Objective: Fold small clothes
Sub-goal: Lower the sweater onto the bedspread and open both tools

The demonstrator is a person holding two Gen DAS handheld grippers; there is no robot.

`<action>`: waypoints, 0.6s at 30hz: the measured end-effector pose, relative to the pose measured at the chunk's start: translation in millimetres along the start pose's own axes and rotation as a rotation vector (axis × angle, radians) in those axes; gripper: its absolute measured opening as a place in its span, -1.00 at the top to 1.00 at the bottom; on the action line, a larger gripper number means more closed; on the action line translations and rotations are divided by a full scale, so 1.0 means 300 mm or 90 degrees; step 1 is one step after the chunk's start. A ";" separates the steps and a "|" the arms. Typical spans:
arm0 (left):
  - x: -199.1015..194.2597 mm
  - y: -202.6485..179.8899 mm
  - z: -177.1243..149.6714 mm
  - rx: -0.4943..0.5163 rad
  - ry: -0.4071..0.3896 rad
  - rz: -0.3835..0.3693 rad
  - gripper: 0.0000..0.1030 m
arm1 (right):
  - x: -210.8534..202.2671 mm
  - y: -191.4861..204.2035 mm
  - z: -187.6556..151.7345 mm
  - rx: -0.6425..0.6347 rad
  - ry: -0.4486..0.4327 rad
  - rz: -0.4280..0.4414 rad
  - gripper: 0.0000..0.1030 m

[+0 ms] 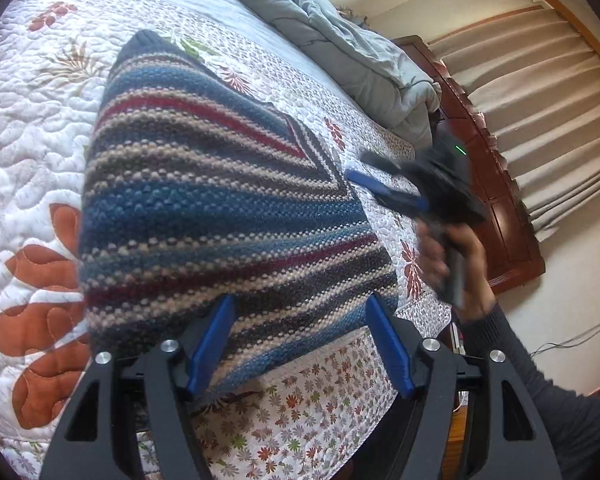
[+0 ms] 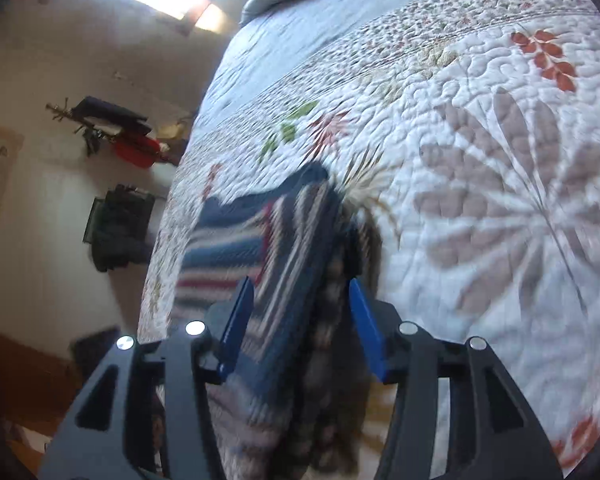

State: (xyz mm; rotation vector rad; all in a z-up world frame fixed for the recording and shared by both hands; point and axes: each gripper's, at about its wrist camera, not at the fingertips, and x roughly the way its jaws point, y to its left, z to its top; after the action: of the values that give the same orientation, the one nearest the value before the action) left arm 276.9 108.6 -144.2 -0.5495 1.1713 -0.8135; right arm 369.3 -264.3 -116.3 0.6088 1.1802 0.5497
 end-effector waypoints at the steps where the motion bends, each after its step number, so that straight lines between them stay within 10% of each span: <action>1: 0.001 0.000 -0.002 -0.002 -0.001 0.000 -0.38 | -0.021 0.026 -0.047 -0.012 0.012 -0.004 -0.15; 5: 0.017 0.002 -0.002 -0.016 -0.003 0.002 -0.44 | 0.000 0.092 -0.208 -0.061 0.071 -0.058 -0.24; 7: 0.025 0.010 -0.003 -0.020 -0.001 0.007 -0.45 | 0.053 0.089 -0.245 -0.078 0.088 -0.102 0.26; 9: 0.030 0.013 -0.001 -0.031 0.003 0.010 -0.45 | 0.085 0.070 -0.264 -0.095 0.084 -0.155 0.17; 18: -0.160 -0.067 -0.060 0.006 -0.076 0.052 -0.62 | -0.110 0.208 -0.347 -0.120 -0.013 -0.099 0.18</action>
State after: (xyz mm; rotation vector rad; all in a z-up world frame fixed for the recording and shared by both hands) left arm 246.5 135.1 -106.6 -0.5317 1.0724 -0.7064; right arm 255.6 -226.6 -77.9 0.3570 1.1311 0.5143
